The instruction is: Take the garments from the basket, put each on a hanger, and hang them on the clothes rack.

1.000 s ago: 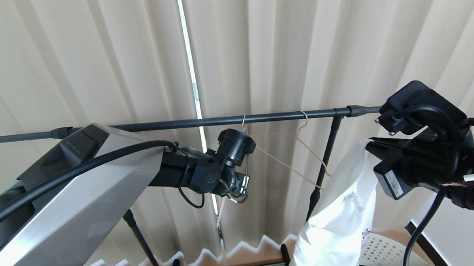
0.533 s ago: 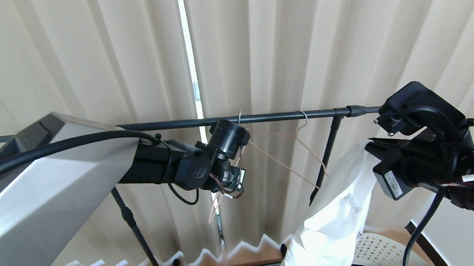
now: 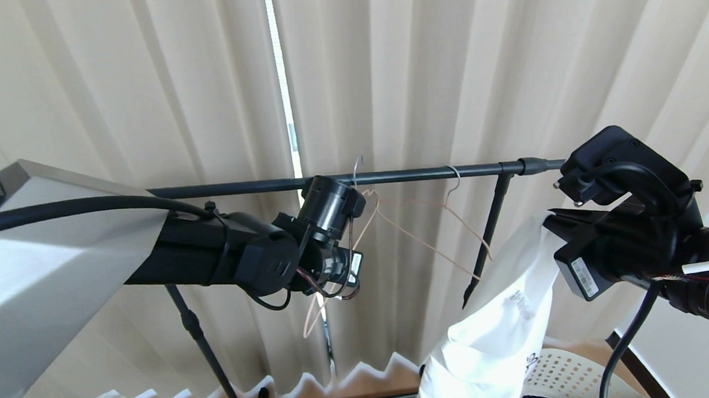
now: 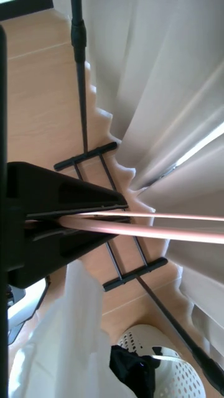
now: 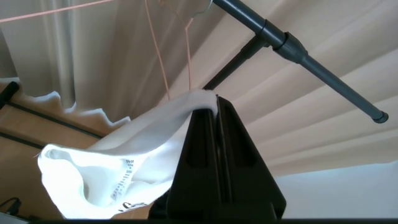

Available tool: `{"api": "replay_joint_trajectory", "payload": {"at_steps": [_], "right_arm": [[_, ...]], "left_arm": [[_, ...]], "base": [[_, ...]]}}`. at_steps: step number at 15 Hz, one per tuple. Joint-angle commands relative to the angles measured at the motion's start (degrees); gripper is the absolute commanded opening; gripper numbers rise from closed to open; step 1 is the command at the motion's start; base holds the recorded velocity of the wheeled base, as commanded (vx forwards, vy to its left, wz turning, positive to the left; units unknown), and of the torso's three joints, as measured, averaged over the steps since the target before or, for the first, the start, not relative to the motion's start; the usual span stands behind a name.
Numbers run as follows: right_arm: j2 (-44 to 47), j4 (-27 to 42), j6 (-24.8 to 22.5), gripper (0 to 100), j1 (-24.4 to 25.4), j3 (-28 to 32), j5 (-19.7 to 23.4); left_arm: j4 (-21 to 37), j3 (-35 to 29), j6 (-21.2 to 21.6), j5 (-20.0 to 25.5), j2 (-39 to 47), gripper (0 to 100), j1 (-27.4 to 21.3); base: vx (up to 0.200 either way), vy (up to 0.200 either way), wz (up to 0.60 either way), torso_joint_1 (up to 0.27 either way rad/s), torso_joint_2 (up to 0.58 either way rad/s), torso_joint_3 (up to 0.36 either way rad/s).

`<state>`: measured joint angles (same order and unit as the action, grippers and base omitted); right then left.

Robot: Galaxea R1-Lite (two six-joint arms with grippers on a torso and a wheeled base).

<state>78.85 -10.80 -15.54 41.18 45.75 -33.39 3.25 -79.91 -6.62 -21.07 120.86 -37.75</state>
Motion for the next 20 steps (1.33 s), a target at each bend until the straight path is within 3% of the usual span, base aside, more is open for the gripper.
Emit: {"api": "replay_joint_trajectory", "payload": {"at_steps": [1,8,12,17,18,20], "right_arm": [[0.3,0.0,0.0,0,0.0,-0.1,0.0],[0.5,0.0,0.0,0,0.7,-0.2,0.0],[0.9,-1.0,0.0,0,0.7,-0.3,0.0],[5.0,-5.9,0.0,0,0.4,1.1,-0.3],[5.0,-5.9,0.0,0,0.4,1.1,-0.3],[12.5,-8.4,-0.1,0,0.4,7.8,-0.3]], "left_arm": [[-0.7,1.8,0.0,0.0,-1.3,0,0.0],[-5.8,11.6,0.2,-0.1,-9.7,0,-1.5],[-8.4,23.1,0.0,0.0,-18.9,0,-4.0],[-27.6,43.7,3.2,0.5,-28.0,0,-4.3],[-27.6,43.7,3.2,0.5,-28.0,0,-4.3],[-43.8,56.0,3.6,3.0,-29.5,0,-2.8]], "base": [[0.0,0.0,0.0,0.0,0.0,0.0],[0.0,0.0,0.0,0.0,0.0,0.0],[0.0,0.0,0.0,0.0,0.0,0.0],[0.0,0.0,0.0,0.0,0.0,0.0],[0.0,0.0,0.0,0.0,0.0,0.0],[0.0,0.0,0.0,0.0,0.0,0.0]]}}
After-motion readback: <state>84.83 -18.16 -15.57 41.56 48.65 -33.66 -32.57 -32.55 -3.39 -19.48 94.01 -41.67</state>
